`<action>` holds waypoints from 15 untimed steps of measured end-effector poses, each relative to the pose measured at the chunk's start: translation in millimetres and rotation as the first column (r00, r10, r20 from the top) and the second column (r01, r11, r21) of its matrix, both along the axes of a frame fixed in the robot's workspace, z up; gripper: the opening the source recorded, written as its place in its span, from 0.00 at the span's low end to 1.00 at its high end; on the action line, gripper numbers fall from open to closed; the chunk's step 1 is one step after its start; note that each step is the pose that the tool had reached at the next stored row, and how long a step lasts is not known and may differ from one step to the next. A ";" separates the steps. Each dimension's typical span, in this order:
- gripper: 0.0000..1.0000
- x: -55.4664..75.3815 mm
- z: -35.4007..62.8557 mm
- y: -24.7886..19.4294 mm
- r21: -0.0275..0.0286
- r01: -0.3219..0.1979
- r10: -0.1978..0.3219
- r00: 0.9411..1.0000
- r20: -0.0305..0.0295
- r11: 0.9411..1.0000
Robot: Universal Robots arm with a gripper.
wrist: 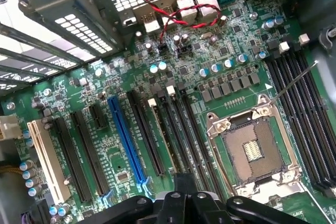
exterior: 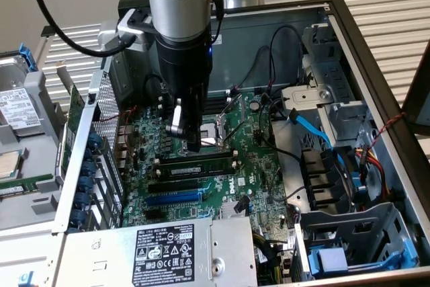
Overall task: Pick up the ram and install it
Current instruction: 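Press down the ram until it locks into place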
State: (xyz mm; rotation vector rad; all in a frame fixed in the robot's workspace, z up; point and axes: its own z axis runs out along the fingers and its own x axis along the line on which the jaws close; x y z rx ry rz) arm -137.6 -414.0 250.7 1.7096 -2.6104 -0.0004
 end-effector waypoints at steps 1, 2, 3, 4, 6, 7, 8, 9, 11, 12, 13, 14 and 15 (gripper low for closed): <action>0.10 0.0 0.0 0.0 0.000 0.015 -0.015 1.000 0.000 1.000; 0.10 0.0 0.0 0.0 0.000 0.029 -0.029 1.000 0.000 1.000; 0.10 0.0 0.0 0.0 0.000 0.044 -0.044 0.999 0.000 0.999; 0.10 0.0 0.0 0.0 0.000 0.058 -0.058 0.998 0.000 0.998; 0.10 0.0 0.0 0.0 0.000 0.088 -0.088 0.996 0.000 0.996; 0.10 0.0 0.0 0.0 0.000 0.103 -0.103 0.995 0.000 0.995; 0.10 0.0 0.0 0.0 0.000 0.118 -0.118 0.993 0.000 0.993; 0.10 0.0 0.0 0.0 0.000 0.133 -0.133 0.991 0.000 0.991; 0.10 0.0 0.0 0.0 0.000 0.163 -0.163 0.987 0.000 0.987; 0.10 0.0 0.0 0.0 0.000 0.179 -0.179 0.984 0.000 0.984; 0.10 0.0 0.0 0.0 0.000 0.193 -0.193 0.981 0.000 0.981; 0.10 0.0 0.0 0.0 0.000 0.208 -0.208 0.978 0.000 0.978; 0.10 0.0 0.0 0.0 0.000 0.221 -0.221 0.975 0.000 0.975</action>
